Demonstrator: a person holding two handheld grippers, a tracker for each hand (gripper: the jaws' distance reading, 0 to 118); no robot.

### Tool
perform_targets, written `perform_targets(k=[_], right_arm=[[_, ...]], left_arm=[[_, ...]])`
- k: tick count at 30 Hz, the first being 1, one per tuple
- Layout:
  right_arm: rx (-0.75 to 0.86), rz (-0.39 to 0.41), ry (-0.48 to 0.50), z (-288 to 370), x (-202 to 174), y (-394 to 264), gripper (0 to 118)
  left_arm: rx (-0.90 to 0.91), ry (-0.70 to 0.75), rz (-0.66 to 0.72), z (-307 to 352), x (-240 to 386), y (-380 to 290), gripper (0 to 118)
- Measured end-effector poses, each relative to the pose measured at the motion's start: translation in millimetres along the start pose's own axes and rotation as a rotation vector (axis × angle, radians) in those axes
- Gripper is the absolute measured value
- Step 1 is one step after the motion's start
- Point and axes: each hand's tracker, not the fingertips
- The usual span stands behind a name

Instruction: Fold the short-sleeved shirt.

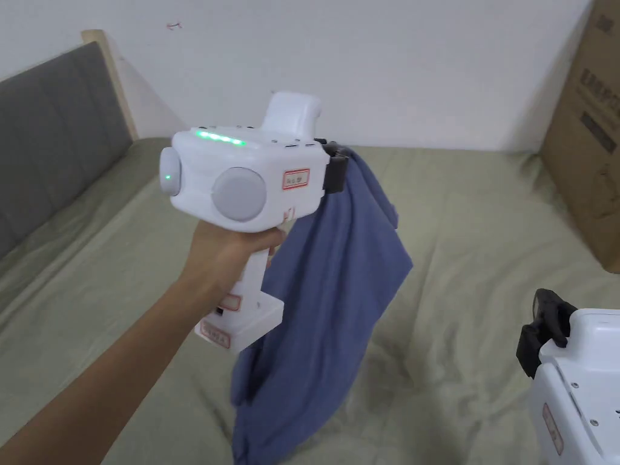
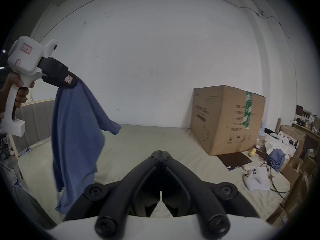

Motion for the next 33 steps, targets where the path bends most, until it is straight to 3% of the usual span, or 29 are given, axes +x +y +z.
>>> perform_targets(k=[11,15,22,26,27,28,29,30,31,33], right_arm=[[-0.043,0.002,-0.125,12.8,55.3,-17.5,0],[-0.067,-0.008,-0.144,11.2,60.6,-25.9,0],[-0.113,-0.011,-0.135,5.9,57.1,-38.4,0],[-0.126,-0.016,-0.127,5.7,54.4,-38.9,0],[-0.126,-0.014,-0.127,6.0,53.2,-38.0,0],[-0.124,-0.012,-0.126,6.4,52.0,-36.4,0],[-0.122,-0.010,-0.124,6.8,50.9,-34.4,0],[-0.117,-0.010,-0.123,7.3,49.4,-32.1,0],[-0.110,-0.011,-0.122,7.8,48.1,-29.4,0],[-0.098,-0.014,-0.118,8.8,45.2,-22.6,0]], left_arm=[[-0.279,-0.252,0.050,-116.2,82.2,-120.9,1],[-0.417,-0.268,0.042,-143.2,95.3,-181.5,1],[-0.706,-0.155,-0.042,-181.6,103.2,-273.0,1],[-0.669,-0.133,0.028,-179.3,101.6,-272.7,2],[-0.651,-0.125,0.031,-175.5,101.3,-268.0,11],[-0.625,-0.135,0.058,-168.6,99.7,-260.3,29],[-0.596,-0.146,0.084,-162.3,97.2,-253.0,60],[-0.563,-0.146,0.113,-155.3,94.2,-244.2,98],[-0.525,-0.137,0.141,-147.2,91.0,-234.3,111],[-0.387,-0.120,0.202,-121.9,80.7,-210.3,113]])
